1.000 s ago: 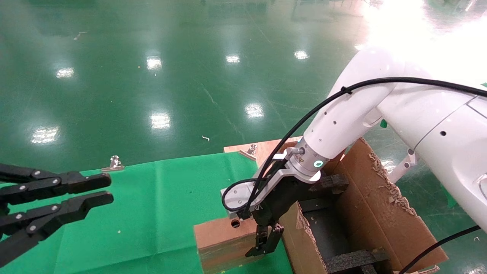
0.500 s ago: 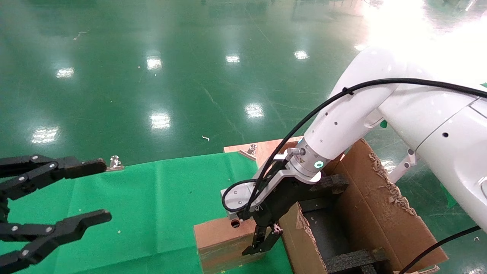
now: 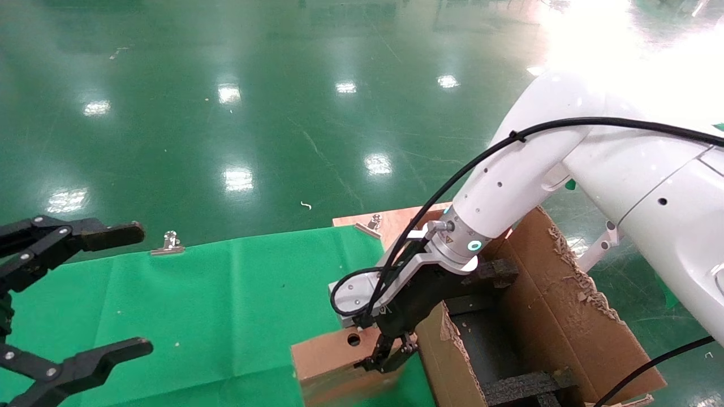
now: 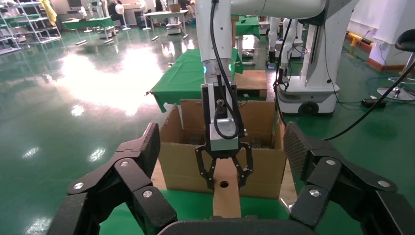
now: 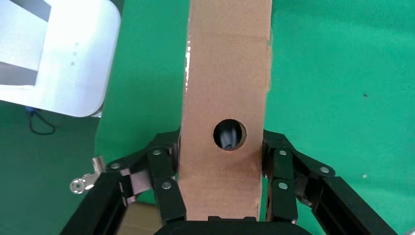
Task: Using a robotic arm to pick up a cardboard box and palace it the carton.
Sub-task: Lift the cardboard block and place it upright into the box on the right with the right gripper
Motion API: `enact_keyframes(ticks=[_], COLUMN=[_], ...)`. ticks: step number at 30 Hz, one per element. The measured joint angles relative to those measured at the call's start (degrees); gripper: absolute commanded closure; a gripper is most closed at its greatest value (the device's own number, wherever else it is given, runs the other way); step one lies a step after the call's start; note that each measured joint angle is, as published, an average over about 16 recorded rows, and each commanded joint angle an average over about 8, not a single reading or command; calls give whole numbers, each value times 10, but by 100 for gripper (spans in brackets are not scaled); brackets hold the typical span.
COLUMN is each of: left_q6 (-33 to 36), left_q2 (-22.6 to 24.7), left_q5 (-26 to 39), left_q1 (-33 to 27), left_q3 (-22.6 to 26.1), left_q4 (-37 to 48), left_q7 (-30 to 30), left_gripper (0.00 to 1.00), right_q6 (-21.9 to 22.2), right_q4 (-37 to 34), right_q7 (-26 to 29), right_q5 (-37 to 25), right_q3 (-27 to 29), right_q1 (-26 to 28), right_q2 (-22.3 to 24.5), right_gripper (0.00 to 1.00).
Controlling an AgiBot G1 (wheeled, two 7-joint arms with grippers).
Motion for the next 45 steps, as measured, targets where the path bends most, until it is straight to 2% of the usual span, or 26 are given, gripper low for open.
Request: enact_keyframes(ticks=[11, 21, 28, 35, 45], left_q6=[0, 0, 0, 0, 0], left_q2=[0, 0, 0, 0, 0], left_q5=[0, 0, 0, 0, 0], left_q1=[0, 0, 0, 0, 0], left_q3=[0, 0, 0, 0, 0], left_q4=[0, 0, 0, 0, 0], left_q7=[0, 0, 0, 0, 0], left_gripper=[0, 0, 0, 0, 0], right_q6=[-4, -13, -15, -15, -14], right_q4=[-8, -40, -64, -86, -119], right_q7=[-9, -43, -72, -103, -144], right_q5=[19, 85, 144, 193, 212], right_q3=[-5, -37, -83, -137, -224], right_q1=[24, 124, 202, 255, 325], right_q2=[6, 30, 49, 70, 130], right_gripper=[100, 100, 100, 100, 100])
